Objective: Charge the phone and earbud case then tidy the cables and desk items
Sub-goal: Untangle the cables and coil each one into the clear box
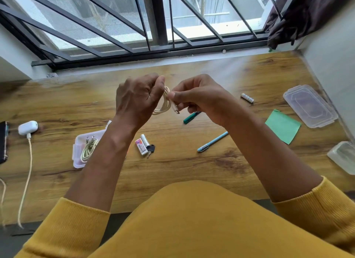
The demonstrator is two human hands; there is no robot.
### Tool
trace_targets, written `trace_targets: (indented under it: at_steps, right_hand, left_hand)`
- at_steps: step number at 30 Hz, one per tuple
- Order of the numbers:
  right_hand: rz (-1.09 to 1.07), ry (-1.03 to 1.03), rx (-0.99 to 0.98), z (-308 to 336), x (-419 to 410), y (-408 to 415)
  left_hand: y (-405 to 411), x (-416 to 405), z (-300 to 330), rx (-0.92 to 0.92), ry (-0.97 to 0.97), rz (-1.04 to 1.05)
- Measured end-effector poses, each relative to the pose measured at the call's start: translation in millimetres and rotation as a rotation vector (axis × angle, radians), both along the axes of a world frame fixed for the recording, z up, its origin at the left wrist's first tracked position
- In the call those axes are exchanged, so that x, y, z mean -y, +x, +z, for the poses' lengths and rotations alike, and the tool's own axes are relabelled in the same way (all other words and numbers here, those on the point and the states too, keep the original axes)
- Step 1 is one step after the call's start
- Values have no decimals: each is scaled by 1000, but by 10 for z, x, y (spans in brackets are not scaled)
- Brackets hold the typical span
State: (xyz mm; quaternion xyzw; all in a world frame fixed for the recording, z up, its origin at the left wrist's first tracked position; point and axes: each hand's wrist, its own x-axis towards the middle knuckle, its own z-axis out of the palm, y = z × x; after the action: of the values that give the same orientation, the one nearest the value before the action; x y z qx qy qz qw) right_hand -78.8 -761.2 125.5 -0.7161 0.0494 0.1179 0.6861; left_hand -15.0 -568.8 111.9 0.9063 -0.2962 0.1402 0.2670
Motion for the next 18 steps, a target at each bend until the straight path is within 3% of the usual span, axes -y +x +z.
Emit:
trace_targets:
  at_steps: [4,12,18]
  right_hand:
    - [-49,49,11,-39,-78,-1]
    - [-148,1,231,-84,-281,-7]
    - [-54,67,278,-87,-265,5]
  left_hand:
    - [-7,13,6,-21,-105,21]
    - [-17,66,-28,-198,-431,-8]
    - [-82,128,-21,-301,-597,14]
